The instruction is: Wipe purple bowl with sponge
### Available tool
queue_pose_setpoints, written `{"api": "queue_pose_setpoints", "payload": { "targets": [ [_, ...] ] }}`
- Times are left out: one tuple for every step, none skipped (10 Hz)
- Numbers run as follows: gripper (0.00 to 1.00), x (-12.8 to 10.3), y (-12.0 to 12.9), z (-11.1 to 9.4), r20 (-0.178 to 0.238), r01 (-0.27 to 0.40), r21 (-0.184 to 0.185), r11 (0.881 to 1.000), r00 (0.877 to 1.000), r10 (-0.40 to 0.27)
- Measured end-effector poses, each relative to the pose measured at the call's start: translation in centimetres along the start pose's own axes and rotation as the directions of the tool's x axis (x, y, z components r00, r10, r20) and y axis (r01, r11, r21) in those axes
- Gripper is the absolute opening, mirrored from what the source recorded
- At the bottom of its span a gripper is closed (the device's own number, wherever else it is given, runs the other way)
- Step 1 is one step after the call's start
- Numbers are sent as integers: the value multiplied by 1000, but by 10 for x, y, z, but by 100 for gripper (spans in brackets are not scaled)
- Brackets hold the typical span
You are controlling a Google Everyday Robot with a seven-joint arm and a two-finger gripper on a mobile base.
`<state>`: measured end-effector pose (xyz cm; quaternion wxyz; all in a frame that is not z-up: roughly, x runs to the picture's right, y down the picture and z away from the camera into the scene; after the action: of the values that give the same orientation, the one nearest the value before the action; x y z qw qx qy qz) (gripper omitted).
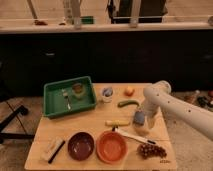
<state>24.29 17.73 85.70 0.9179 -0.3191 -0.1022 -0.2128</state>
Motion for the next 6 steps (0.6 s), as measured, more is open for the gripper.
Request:
{"api": "queue_pose_setpoints", "payload": {
  "targets": [
    [80,3,-1,-1,6,45,1,999,999,-45],
    [80,6,-3,-3,13,86,6,996,996,-86],
    [80,9,-5,-4,22,122,7,993,992,-122],
    [80,10,-5,-4,34,154,5,988,987,-154],
    [80,12,-6,-3,45,189,7,982,981,-189],
    [80,11,-8,-2,59,252,8,968,966,-252]
  ]
}}
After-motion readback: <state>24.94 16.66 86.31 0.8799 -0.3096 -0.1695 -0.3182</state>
